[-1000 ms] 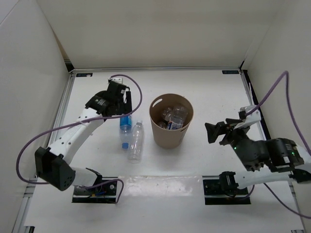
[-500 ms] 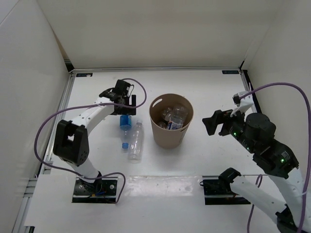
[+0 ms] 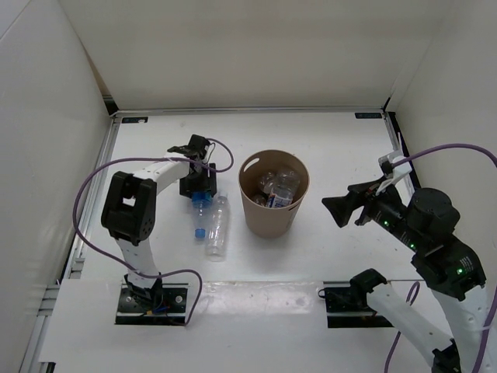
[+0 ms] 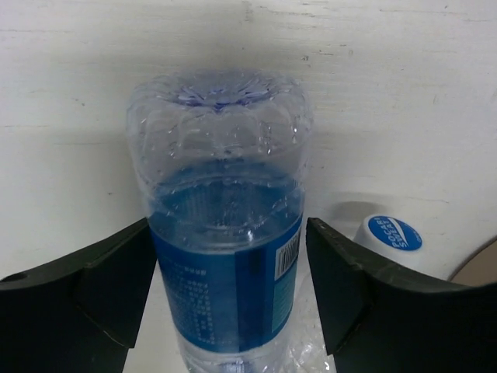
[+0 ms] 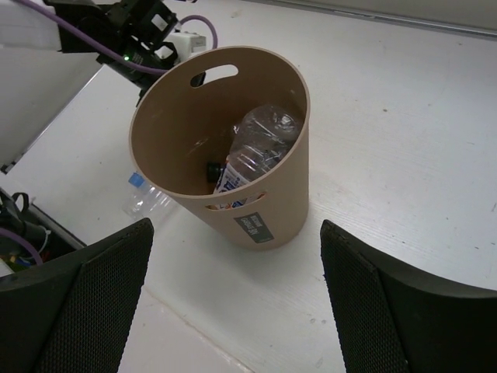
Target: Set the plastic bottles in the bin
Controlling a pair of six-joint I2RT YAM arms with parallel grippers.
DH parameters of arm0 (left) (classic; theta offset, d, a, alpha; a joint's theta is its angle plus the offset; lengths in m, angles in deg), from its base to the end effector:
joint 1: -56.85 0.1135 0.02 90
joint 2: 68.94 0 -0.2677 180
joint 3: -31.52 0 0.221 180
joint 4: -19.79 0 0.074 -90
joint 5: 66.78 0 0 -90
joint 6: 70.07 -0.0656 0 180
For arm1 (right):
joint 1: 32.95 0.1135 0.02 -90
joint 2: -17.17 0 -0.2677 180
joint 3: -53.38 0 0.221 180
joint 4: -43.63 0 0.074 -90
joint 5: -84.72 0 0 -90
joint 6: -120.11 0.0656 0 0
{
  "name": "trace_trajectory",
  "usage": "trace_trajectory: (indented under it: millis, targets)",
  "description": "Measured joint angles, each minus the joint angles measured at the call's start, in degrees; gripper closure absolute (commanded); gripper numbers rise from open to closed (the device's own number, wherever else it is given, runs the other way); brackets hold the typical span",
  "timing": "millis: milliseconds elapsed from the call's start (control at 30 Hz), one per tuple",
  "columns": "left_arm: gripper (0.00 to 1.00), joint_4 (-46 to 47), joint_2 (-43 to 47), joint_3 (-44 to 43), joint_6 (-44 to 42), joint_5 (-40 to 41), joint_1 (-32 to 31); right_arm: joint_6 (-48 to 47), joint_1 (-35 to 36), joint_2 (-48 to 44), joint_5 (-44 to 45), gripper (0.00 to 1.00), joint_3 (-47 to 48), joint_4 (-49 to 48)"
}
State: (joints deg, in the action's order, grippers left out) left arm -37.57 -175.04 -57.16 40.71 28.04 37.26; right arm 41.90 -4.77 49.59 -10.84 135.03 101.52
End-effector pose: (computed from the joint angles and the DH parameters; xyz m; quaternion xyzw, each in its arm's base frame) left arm 0.3238 -0.1094 0.1701 -0.0159 0.9902 -0.0065 0.1386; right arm 0.0640 0.0415 0.4034 -0.1393 0.7453 0.2570 0.5992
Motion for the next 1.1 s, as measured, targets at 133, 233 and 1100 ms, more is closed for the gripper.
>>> trace_trajectory:
  millis: [133,233,1100]
  targets:
    - [0.43,-0.2,-1.9,-0.6,0.4,-1.2,0.0,0.0,2.8,0.0,1.0,0.11,0.0,-0.1]
    - [0.50,0.3,-1.2,-0.7,0.8,-1.2,0.0,0.0,5.0,0.0,2.5,0.11,0.0,-0.1]
    - [0.49,25.3,44.7,-8.3,-12.1,17.1,-21.8,4.7,19.2,-1.7,15.9,0.11,3.4,4.0]
